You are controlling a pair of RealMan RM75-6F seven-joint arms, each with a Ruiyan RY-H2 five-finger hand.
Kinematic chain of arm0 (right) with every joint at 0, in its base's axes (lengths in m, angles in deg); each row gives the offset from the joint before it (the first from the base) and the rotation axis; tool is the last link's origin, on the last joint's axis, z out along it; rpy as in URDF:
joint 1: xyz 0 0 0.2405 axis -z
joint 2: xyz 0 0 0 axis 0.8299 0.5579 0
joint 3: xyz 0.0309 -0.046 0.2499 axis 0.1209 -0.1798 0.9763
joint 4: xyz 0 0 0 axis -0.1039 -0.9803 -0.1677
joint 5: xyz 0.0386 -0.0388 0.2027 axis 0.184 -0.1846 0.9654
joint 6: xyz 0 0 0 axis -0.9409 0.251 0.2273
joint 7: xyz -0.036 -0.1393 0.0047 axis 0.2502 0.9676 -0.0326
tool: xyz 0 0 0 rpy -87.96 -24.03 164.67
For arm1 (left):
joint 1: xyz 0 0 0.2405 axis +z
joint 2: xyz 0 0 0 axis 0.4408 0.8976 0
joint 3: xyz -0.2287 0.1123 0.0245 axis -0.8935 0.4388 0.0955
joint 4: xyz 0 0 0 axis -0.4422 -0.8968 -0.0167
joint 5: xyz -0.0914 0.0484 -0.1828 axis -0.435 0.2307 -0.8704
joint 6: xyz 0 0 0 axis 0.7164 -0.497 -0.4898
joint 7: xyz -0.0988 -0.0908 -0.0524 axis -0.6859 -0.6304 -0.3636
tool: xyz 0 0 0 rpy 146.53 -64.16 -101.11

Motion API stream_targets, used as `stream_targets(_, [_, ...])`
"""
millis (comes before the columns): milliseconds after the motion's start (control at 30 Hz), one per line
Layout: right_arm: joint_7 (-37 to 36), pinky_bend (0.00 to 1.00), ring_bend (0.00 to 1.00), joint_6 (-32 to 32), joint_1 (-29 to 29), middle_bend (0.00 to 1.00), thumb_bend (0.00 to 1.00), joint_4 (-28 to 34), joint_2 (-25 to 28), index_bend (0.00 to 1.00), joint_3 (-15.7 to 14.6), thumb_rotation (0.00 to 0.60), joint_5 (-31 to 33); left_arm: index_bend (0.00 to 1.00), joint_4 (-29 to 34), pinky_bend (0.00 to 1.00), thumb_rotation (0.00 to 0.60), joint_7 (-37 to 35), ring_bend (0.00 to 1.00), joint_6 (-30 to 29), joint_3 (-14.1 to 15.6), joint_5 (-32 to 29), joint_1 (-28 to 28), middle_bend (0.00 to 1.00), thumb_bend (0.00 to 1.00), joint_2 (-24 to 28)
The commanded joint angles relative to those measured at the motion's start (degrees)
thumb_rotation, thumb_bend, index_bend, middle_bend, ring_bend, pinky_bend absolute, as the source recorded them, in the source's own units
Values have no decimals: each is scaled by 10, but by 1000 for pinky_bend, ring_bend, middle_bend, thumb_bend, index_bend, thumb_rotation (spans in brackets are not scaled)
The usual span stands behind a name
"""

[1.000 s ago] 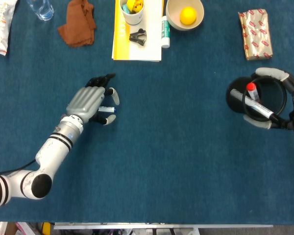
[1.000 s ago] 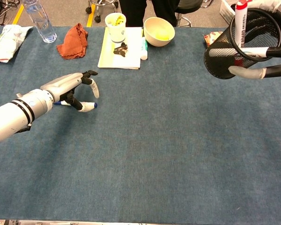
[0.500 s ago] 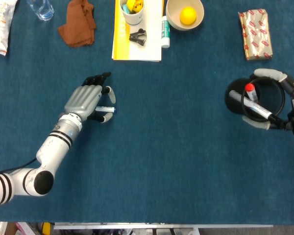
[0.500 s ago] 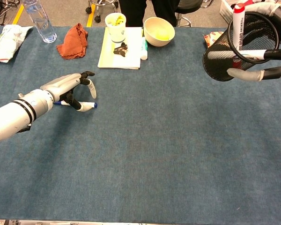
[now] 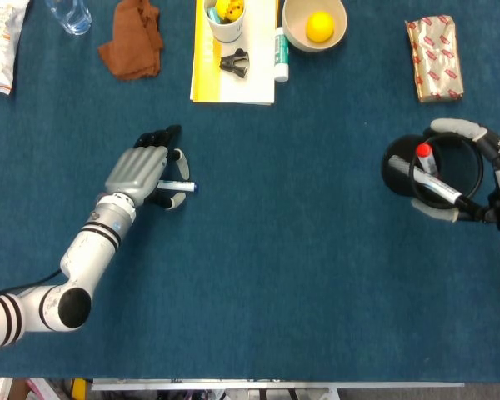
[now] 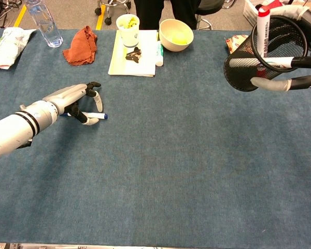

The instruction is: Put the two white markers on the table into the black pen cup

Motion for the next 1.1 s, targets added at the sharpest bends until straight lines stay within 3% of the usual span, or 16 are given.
stream_targets(33, [-1,416,435,0,0,527,0,-1,-1,454,0,600,0,472,-3,0,600,1,0,1,0,-1,0,0,272,-1])
stream_targets(1100, [-8,416,435,-6,1,527,0,-11,-9,454,-2,600,1,578,-11,0,600,3,0,-17,-6,-14,13,0,272,-7])
